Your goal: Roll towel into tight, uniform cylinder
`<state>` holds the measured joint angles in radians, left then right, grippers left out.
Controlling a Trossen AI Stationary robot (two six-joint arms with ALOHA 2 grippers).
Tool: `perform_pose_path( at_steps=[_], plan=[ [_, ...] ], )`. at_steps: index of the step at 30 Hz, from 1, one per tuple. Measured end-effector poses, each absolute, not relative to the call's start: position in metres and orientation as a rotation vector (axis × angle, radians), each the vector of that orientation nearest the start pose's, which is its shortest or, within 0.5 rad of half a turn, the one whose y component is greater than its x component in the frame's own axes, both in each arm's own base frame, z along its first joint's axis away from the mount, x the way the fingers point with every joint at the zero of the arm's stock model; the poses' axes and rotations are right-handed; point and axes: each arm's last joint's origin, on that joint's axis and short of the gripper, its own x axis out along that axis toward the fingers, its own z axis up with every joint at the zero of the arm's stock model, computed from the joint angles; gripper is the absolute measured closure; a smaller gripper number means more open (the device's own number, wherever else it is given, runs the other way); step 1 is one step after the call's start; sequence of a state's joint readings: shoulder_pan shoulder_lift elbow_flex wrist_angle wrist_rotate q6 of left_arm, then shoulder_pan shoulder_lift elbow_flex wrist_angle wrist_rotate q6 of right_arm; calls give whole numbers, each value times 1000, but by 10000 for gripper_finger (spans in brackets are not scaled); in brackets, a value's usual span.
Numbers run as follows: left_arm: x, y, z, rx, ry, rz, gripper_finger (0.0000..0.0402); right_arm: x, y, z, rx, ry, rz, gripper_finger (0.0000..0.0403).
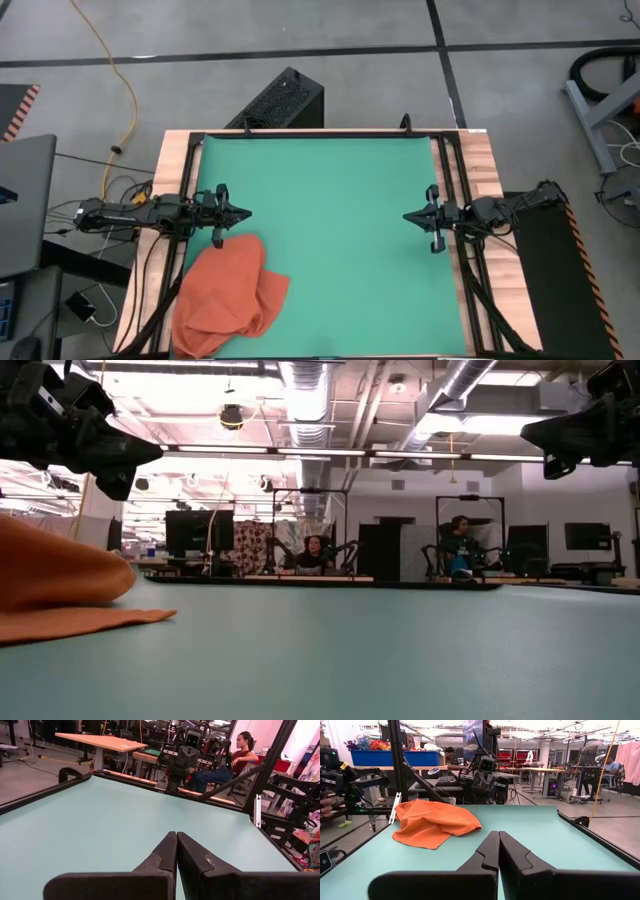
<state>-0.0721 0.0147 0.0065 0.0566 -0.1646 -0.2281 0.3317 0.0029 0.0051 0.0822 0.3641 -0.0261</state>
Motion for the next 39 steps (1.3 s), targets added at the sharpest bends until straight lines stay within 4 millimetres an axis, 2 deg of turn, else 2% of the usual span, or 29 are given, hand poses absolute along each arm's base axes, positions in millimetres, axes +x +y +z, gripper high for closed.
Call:
perform_pose_path(
  at_steps=[7,15,27,31,36,39],
  plan=[
    [98,-2,170,-234,-61,86,401,93,21,173,-2,-79,-34,378],
    [98,-2,170,-234,-62,90,401,94,20,174,-171,-86,-78,378],
    [96,4,173,-246,-117,318,402,94,17,174,-127,-83,-129,378],
    [96,5,174,-267,-136,333,401,94,17,173,-17,-82,-124,378],
    [96,5,175,-276,-149,335,401,94,17,174,34,-89,-120,378],
    [95,2,182,-307,-193,229,401,94,17,173,35,-86,-117,378]
  ],
)
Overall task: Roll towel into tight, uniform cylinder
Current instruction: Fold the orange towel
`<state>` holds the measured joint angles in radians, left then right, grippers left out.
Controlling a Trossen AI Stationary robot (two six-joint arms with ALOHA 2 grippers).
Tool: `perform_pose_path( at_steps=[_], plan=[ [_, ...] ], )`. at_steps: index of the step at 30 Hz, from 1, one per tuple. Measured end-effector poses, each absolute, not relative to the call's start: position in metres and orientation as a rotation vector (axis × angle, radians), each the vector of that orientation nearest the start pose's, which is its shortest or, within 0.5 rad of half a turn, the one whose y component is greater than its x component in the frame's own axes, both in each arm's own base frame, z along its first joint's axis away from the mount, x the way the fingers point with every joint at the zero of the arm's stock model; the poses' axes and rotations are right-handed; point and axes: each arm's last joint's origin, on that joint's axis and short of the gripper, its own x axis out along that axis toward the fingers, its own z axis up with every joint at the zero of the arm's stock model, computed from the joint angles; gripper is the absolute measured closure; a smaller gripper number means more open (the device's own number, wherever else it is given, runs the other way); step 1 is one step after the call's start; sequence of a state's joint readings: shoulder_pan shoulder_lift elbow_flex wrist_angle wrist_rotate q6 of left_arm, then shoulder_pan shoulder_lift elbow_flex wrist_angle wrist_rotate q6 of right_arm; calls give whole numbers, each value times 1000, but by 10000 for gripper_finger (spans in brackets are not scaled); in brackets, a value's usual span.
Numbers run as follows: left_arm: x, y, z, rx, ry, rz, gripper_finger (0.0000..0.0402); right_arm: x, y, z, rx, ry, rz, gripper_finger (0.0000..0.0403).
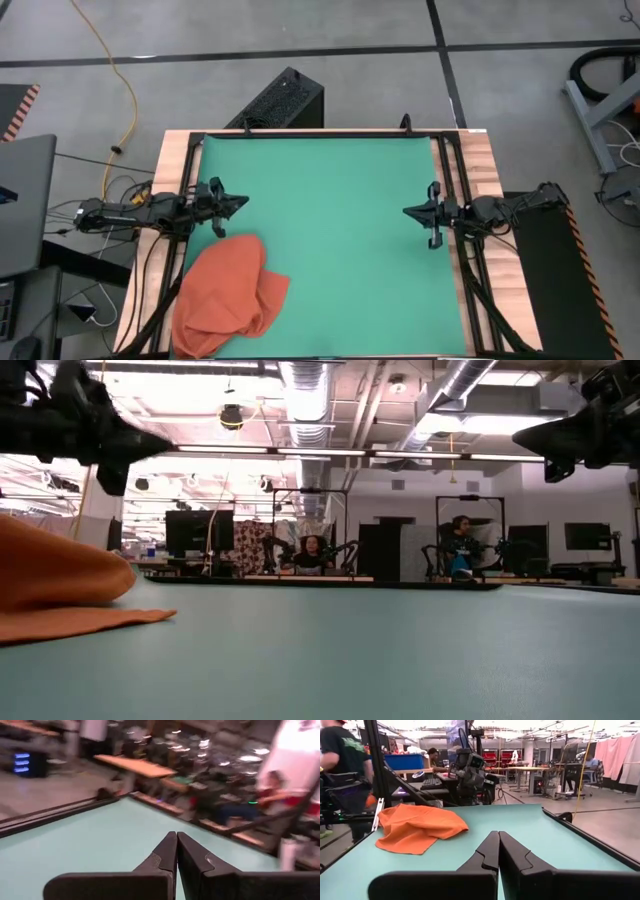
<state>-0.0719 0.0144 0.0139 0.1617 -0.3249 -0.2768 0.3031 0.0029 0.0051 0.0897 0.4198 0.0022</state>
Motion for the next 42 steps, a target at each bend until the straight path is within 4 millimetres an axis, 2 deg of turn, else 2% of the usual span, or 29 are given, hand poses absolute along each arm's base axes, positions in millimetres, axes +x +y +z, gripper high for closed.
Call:
perform_pose_path(
  at_steps=[2,7,12,17,21,27,32,37,42],
  plan=[
    [96,0,188,-289,-184,141,398,94,17,173,35,-86,-117,378],
    [95,-6,216,-291,-318,-15,377,94,17,173,36,-84,-117,361],
    [107,-17,239,-180,-261,-129,345,94,17,173,67,-80,-120,331],
    [138,-33,247,-79,-91,-182,314,94,17,173,66,-80,-120,314],
    [175,-50,246,-25,110,-219,299,94,17,172,65,-78,-120,308],
    [233,-76,230,55,462,-243,297,94,17,172,57,-77,-121,308],
    [271,-91,209,142,676,-274,298,94,17,172,54,-71,-120,308],
    [284,-103,182,162,792,-393,298,94,17,171,50,-66,-117,307],
    [284,-107,158,187,922,-370,298,94,17,171,50,-64,-113,307]
  ],
)
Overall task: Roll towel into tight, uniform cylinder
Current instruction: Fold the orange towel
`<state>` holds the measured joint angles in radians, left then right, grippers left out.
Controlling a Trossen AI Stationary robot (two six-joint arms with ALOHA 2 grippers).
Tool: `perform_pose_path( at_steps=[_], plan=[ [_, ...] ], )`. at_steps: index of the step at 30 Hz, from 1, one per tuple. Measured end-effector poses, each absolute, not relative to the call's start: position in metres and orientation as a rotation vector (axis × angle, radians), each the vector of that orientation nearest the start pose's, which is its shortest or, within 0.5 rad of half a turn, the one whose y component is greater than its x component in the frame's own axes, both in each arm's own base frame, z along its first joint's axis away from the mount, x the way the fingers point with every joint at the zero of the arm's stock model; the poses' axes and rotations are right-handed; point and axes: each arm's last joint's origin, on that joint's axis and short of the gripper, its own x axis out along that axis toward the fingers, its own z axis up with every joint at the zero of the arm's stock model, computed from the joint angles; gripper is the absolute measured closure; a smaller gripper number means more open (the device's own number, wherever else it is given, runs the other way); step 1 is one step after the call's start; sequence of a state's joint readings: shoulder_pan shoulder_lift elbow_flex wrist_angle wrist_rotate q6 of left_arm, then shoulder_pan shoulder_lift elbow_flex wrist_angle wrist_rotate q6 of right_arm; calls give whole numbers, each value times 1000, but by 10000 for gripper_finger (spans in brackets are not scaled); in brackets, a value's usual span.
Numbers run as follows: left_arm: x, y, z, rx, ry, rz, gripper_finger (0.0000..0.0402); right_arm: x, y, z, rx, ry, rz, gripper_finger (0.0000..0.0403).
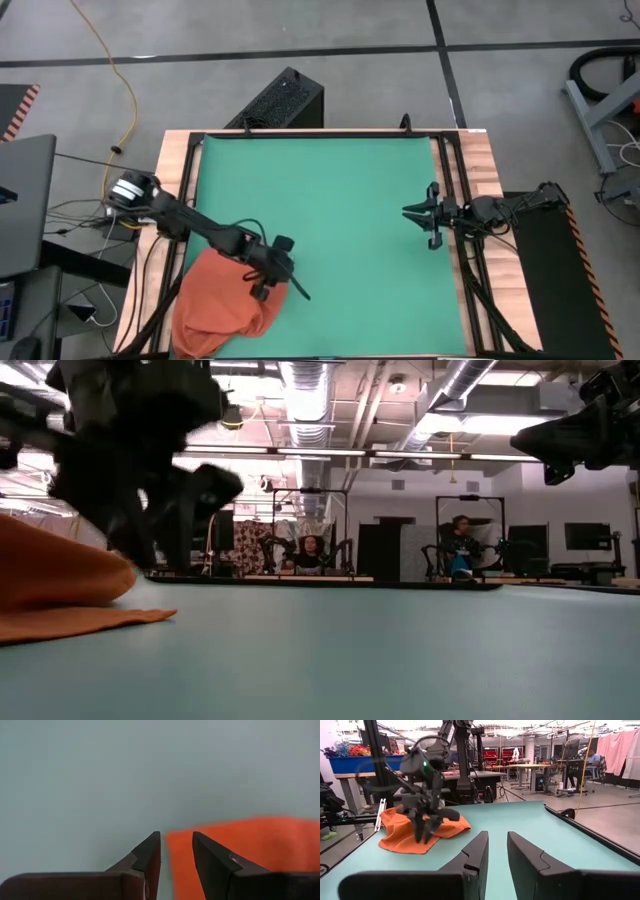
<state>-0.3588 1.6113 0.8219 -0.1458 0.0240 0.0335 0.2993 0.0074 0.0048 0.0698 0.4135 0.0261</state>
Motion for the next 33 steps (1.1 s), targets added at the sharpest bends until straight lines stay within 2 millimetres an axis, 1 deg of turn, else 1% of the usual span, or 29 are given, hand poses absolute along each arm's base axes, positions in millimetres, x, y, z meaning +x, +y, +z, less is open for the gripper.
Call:
perform_pose_path(
  at_steps=[5,10,14,19,26,30,33],
  plan=[
    [284,-107,149,171,957,-352,298,94,18,171,48,-62,-91,307],
    [278,-110,145,187,997,-362,298,94,18,171,48,-62,-88,307],
    [273,-117,143,255,1009,-384,298,94,18,171,48,-61,-88,307],
    [269,-120,142,331,1021,-337,298,94,18,171,48,-61,-88,307],
    [261,-116,132,296,1032,-351,300,94,18,171,48,-61,-88,307],
    [259,-115,129,276,1038,-343,317,94,18,171,48,-62,-90,307],
    [259,-113,128,265,1056,-336,347,94,18,171,48,-62,-90,307]
  ],
)
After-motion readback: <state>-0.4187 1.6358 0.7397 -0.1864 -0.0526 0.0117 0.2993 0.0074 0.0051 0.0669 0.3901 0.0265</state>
